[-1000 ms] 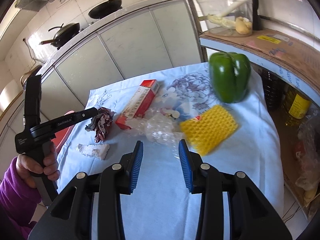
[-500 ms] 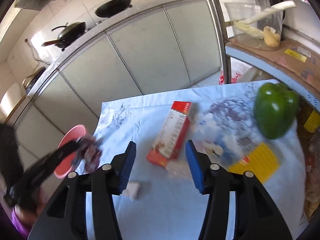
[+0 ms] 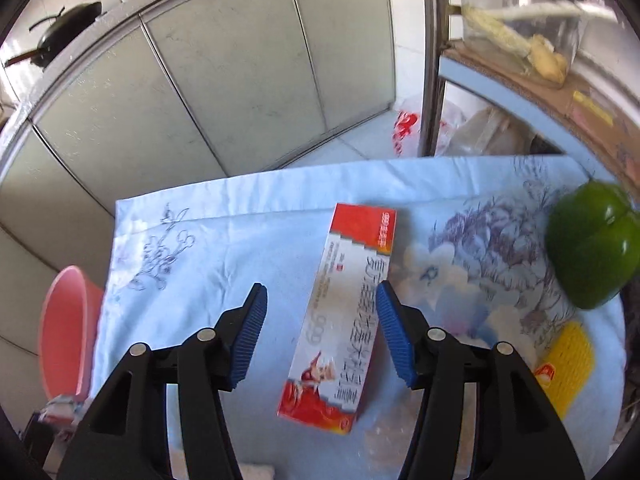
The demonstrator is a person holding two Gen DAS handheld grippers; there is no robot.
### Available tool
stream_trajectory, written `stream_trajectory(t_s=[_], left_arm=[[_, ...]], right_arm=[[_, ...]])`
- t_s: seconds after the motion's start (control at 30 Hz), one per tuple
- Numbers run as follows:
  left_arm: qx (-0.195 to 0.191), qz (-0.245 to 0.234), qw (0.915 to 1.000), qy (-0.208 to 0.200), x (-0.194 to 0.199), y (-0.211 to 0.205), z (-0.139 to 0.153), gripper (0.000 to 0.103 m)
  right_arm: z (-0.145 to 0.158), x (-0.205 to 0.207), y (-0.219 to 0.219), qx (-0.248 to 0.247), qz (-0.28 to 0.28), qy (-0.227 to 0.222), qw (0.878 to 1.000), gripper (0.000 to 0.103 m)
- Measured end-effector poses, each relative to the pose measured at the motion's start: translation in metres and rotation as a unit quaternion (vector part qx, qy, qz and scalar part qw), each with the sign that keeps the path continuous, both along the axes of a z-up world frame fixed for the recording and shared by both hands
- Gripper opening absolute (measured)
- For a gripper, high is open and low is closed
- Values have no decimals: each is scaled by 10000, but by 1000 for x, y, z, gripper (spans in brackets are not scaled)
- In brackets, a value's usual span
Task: Collect trash
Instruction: 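Grasp the silver snack wrapper with the left tool while the right tool grasps the red-white medicine box, then carry the wrapper and medicine box over the pink bucket and open both tools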
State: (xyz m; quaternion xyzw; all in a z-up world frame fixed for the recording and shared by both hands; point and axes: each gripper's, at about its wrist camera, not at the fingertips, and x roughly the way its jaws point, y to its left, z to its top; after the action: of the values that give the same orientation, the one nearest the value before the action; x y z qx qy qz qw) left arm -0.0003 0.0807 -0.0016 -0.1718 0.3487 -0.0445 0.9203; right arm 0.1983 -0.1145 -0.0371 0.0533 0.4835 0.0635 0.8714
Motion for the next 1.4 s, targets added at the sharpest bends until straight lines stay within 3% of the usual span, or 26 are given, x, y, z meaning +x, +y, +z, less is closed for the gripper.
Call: stream_trajectory(t_s=[0.17,0.27,0.37,0.47,0.8,1.13,1.4], left_arm=[[-93,37,9999,-6,-5,9,-2,6],[-135,62,9999,-23,-7,13,-2,6],[-202,88,9998,-27,-9,17,-2,6],[-214,113,9997,-53,-13,20,-1,6],[-250,329,9988,-275,-25,38,11,6],[-120,970,9938,-536,-43,84,30,6],[-156,1564,9868,-386,-54,129,19,6]], right_arm=[[-9,4,-4,-259,-259,67,9993,57],[-16,3,-8,-176,-288,191,9992,57],[-18,-2,-6,-80,-118,230,9996,47],[-14,-10,2,-34,93,202,9997,44],[24,-46,38,576,844,-217,9945,43],[60,-72,101,1197,1810,-307,9757,43],[59,-73,166,1415,2494,-10,9580,43]])
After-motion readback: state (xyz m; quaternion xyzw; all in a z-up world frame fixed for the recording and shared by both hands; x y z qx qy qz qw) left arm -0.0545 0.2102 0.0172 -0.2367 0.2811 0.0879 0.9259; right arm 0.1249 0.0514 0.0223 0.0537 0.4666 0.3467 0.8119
